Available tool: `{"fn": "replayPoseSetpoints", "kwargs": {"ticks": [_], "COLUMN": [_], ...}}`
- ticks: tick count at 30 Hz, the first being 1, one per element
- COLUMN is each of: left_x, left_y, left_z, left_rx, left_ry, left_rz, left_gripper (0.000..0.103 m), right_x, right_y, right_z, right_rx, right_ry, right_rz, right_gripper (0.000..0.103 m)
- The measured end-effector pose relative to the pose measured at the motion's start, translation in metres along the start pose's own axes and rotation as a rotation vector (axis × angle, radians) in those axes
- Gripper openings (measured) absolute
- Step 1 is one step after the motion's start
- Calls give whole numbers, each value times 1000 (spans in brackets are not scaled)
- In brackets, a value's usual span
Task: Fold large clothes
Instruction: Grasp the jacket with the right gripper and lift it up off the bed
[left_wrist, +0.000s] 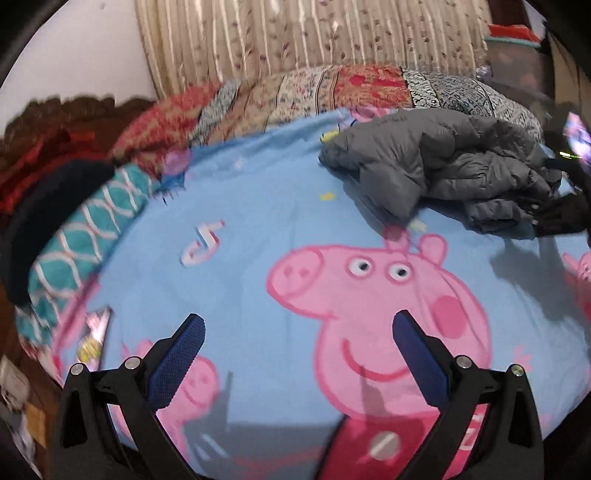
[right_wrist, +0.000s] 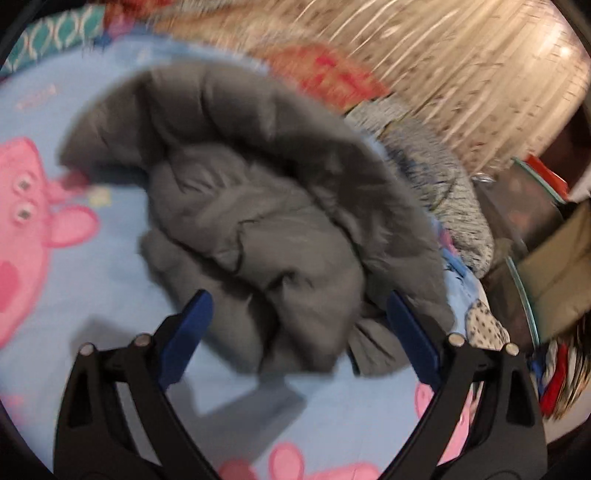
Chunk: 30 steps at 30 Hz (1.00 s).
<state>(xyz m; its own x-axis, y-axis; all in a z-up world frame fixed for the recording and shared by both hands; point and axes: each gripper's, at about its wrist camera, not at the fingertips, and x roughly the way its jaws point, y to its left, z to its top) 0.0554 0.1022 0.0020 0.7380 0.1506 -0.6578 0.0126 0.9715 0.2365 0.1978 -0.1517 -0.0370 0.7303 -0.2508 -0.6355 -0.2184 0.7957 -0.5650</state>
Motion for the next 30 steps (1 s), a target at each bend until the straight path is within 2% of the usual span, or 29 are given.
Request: {"fn": "replayPoseSetpoints", "kwargs": {"ticks": [1, 2, 3, 4, 6, 8, 11, 13, 16, 21, 25, 28, 29, 30], "left_x": [-2, -1, 0, 0, 2, 2, 2, 1, -3, -7, -34, -39, -39, -40], "left_y": [0, 0, 0, -1, -6, -12, -38, -65, -101, -142, -169, -177, -174, -163], "left_z": [1, 2, 4, 5, 8, 8, 7, 7, 7, 27, 31, 34, 38, 44], "left_rx": [12, 28, 44, 54, 91, 133, 250, 351, 444, 433, 392, 378, 362, 333], "left_ry": [-11, -20, -28, -33, -51, -95, -208, -311, -440, -512, -590, -608, -597, -583], "left_rz": [5, 11, 19, 22, 42, 66, 125, 156, 187, 192, 156, 172, 181, 184], "left_gripper": [95, 95, 95, 95, 95, 95, 95, 95, 95, 95, 95, 95, 94, 85], "right_x": [2, 2, 0, -9, -48, -104, -180, -222, -280, -354, -383, -404, -413, -417], "right_y": [2, 2, -5, -11, -38, -82, -132, -155, -192, -232, -230, -230, -231, -234], "right_z": [7, 17, 26, 36, 54, 66, 78, 87, 100, 117, 121, 121, 120, 117], "right_rx": [-10, -15, 6, 38, 110, 223, 280, 291, 290, 320, 305, 302, 299, 303], "right_ry": [-9, -9, 13, 3, -94, -209, -333, -379, -445, -475, -470, -489, -497, -501], "right_rz": [9, 53, 111, 130, 143, 183, 164, 142, 94, 59, 75, 83, 67, 60], "right_gripper": [84, 43, 22, 8, 3, 3, 3, 3, 3, 3, 3, 3, 3, 3]}}
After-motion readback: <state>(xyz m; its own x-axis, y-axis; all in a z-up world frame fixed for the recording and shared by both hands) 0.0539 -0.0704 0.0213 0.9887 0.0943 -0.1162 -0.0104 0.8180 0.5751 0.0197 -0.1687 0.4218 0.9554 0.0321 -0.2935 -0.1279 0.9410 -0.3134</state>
